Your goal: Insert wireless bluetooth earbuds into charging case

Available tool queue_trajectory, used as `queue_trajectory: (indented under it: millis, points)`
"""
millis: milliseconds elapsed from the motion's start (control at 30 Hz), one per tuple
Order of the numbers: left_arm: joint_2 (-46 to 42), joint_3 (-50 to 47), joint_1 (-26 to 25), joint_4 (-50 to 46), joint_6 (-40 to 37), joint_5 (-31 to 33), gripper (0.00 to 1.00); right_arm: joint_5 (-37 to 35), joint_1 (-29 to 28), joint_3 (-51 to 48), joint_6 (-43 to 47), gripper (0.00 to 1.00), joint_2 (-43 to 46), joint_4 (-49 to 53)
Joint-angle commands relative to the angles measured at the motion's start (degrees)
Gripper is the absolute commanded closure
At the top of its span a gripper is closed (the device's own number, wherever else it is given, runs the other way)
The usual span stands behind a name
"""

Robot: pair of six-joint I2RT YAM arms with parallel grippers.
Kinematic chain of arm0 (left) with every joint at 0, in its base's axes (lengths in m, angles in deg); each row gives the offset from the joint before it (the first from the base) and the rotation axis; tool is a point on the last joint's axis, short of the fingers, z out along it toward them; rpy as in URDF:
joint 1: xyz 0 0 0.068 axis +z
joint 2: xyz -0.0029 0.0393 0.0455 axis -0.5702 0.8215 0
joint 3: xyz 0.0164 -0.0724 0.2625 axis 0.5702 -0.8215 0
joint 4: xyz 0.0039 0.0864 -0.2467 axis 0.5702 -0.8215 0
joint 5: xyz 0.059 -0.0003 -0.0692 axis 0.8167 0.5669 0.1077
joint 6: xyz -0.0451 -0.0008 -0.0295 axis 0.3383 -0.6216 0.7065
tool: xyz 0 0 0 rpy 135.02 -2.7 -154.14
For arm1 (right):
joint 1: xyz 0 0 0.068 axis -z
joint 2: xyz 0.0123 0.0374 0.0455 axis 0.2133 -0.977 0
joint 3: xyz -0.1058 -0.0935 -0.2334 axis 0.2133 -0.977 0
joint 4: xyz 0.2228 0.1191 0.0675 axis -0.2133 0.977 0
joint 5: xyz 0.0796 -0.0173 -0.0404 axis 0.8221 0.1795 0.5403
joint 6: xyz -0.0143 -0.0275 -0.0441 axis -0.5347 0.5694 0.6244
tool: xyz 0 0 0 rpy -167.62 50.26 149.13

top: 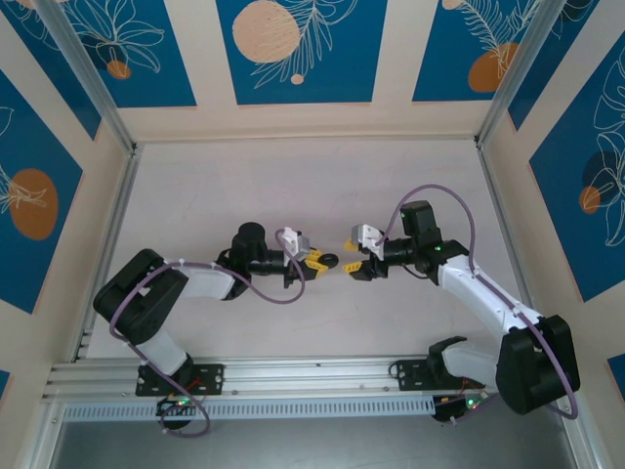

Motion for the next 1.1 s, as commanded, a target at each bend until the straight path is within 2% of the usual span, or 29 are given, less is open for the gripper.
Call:
queue_trajectory:
  millis: [0, 333, 633, 733, 867, 967, 1067]
  points:
    - [-0.71, 0.61, 0.23, 3.41, 0.73, -2.82, 0.9, 1.77, -1.26, 2.11, 4.97, 0.51, -1.51, 2.33]
    - [-0.59, 0.83, 0.3, 3.91, 1.19, -3.56, 0.9, 4.78, -3.36, 5.21, 6.43, 0.59, -6.91, 2.83]
    - [-0.75, 0.72, 0.25, 3.9, 1.51, -3.39, 0.87, 7.92, -3.41, 10.69, 9.2, 0.8, -12.04, 10.62]
    - [-1.0, 0.48, 0.23, 3.69, 1.48, -2.8, 0.8, 8.08, -3.33, 11.96, 10.02, 0.83, -12.88, 12.78]
    - [-1.58, 0.06, 0.32, 2.23, 1.54, -0.94, 0.65, 8.01, -2.33, 12.88, 9.06, 0.84, -12.94, 15.0]
    - [-2.28, -0.69, 0.33, 1.19, 1.52, 1.24, 0.47, 8.71, -1.29, 14.75, 5.54, 0.86, -13.07, 18.84]
    - [-3.32, -1.78, 0.42, 1.01, 1.62, 3.88, 0.39, 7.75, -0.82, 15.81, -0.01, 0.87, -12.84, 20.75]
